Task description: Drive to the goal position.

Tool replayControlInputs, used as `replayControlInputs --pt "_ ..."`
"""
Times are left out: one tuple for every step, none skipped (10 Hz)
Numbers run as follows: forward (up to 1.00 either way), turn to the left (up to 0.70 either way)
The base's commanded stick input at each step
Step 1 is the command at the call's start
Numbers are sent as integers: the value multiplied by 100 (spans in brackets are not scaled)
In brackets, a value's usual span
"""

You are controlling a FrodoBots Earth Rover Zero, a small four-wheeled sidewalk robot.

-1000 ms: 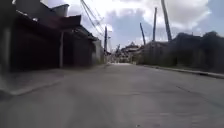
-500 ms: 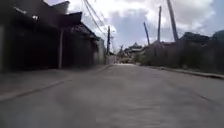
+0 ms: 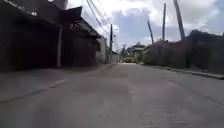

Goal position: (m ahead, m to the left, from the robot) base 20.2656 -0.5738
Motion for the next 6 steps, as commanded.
replayControlInputs --pt "100 0" --pt "100 0" --pt "100 0" --pt "100 0" --pt "100 0" --pt "100 0"
